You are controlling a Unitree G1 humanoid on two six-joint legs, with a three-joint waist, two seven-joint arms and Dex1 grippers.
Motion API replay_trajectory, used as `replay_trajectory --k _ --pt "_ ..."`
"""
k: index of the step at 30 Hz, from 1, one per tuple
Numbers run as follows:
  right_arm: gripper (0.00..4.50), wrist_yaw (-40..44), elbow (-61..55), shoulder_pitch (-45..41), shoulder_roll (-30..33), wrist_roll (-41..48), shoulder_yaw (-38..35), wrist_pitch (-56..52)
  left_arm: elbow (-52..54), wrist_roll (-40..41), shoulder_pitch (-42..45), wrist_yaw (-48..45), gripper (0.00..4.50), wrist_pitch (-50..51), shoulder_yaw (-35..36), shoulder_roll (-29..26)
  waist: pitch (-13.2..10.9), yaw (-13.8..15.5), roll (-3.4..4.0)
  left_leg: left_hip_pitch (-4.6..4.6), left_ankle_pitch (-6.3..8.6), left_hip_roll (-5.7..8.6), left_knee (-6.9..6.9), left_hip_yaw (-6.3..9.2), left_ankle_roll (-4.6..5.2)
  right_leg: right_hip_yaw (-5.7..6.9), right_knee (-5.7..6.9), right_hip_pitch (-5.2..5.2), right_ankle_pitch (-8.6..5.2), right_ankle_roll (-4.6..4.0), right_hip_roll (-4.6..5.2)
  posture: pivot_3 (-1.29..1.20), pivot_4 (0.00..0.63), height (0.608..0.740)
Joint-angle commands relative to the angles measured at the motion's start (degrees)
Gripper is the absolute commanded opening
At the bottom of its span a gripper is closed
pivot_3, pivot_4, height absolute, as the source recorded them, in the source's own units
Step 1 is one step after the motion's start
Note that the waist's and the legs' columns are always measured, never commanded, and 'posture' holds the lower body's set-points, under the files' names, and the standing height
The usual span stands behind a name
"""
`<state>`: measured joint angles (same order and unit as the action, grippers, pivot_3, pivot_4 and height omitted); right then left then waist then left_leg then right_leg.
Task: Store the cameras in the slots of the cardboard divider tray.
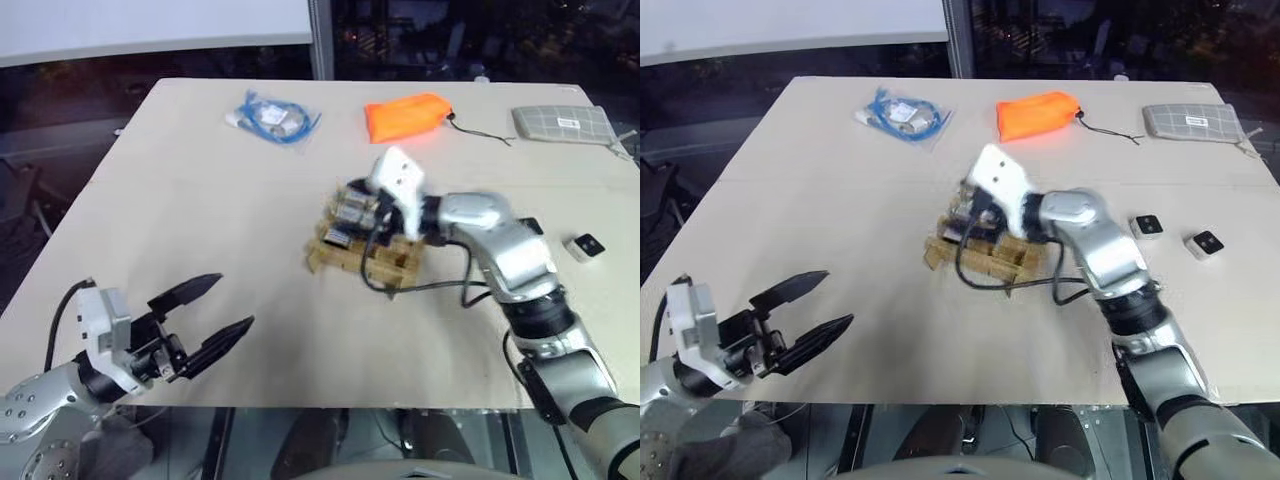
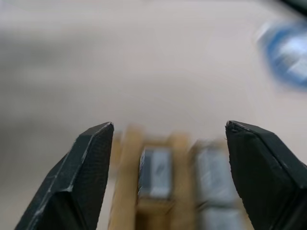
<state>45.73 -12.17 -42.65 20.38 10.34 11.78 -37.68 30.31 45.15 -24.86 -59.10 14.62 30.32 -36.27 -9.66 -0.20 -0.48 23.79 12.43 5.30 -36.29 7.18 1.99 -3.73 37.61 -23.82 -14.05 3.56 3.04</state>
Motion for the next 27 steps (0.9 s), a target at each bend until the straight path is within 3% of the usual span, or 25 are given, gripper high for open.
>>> replay_trajectory --k 1,7,11,17,27 --pt "3.78 -1.4 -6.1 3.2 10.3 2.4 -12.9 -8.8 3.9 1.4 2.9 -0.2 4.50 0.3 -2.9 -1.1 0.0 0.9 -0.03 -0.01 0.02 0.02 -0.01 0.01 -0.02 0.02 -0.04 0.05 0.00 0.00 0.02 0.00 0.150 0.740" --pt "3.78 -2.7 6.9 10.8 26.7 -3.0 -18.6 -5.9 4.2 2.4 9.4 0.6 4.50 1.9 -7.7 -1.5 0.1 0.6 0.01 -0.06 -0.05 -0.05 0.00 -0.11 0.11 -0.06 -0.03 0.10 -0.01 -0.01 -0.02 0.00 0.150 0.740" --pt "3.78 1.2 24.1 12.2 34.3 -6.6 -14.8 0.1 3.0 2.8 14.9 0.6 4.50 3.5 -10.2 -2.6 0.0 -0.1 0.06 -0.08 -0.06 -0.08 0.00 -0.25 0.14 -0.17 -0.01 0.10 0.00 0.00 -0.03 0.00 0.150 0.740" --pt "3.78 2.7 37.4 6.4 34.9 -8.9 -11.4 3.1 3.9 3.5 17.8 2.2 4.50 5.6 -11.3 -3.1 0.0 -2.0 0.19 -0.13 -0.07 -0.13 -0.01 -0.42 0.15 -0.36 0.08 0.08 0.00 0.01 -0.10 0.00 0.150 0.740" --pt "3.78 4.4 51.2 1.4 33.7 -11.1 -9.0 4.8 4.9 3.0 16.2 2.7 4.50 5.1 -11.7 -2.1 0.0 -1.7 0.19 -0.12 -0.07 -0.12 -0.04 -0.37 0.15 -0.33 0.07 0.10 0.00 0.01 -0.09 0.00 0.150 0.740"
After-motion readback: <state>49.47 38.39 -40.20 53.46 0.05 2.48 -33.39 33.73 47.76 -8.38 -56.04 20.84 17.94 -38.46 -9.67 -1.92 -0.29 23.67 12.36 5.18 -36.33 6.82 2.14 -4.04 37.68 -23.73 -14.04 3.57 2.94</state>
